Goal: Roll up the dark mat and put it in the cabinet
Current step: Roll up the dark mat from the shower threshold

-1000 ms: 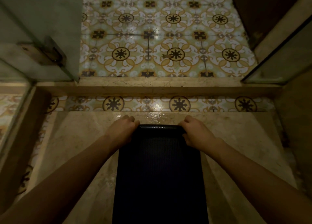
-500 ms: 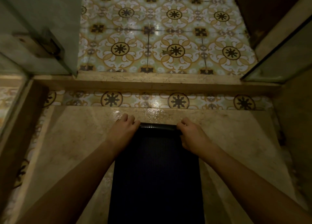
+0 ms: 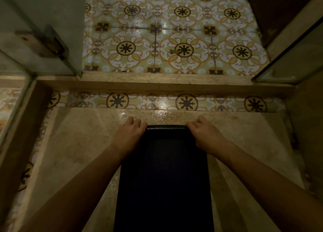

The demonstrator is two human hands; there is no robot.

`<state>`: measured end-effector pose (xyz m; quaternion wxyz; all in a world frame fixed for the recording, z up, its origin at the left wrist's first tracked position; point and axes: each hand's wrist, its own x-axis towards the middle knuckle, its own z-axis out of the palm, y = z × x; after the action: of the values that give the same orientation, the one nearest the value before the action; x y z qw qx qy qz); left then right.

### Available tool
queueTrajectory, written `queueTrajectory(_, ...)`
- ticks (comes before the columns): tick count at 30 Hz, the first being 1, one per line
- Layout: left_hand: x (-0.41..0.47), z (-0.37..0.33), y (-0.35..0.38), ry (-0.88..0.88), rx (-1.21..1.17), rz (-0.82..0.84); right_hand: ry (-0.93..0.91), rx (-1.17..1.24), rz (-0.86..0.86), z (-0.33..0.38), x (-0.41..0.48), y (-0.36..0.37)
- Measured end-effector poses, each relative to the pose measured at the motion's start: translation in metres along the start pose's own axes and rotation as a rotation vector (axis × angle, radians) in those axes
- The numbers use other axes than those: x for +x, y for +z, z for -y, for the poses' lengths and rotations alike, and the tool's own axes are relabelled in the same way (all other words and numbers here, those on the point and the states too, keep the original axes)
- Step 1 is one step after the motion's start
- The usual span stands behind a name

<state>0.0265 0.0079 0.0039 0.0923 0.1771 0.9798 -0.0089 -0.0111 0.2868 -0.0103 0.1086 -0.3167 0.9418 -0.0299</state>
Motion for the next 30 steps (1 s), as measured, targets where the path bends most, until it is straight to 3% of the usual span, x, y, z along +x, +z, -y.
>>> queueTrajectory(4,0.001,-0.002,0.002,-0.023,-0.013,0.030,0.012,-0.165,0.075,0.006,0.000,0.001)
queueTrajectory(9,0.003,0.001,0.007,-0.042,-0.032,0.031,0.067,-0.183,0.061,0.014,0.008,-0.002)
queueTrajectory(20,0.001,0.011,0.007,0.084,-0.095,0.115,-0.034,-0.098,0.089,0.003,-0.005,0.008)
queueTrajectory(26,0.009,0.012,0.005,0.035,-0.153,0.170,0.150,0.055,0.104,0.008,0.003,-0.002)
queueTrajectory(30,0.011,0.009,0.005,-0.021,-0.212,0.151,0.161,0.082,0.192,0.009,0.004,-0.006)
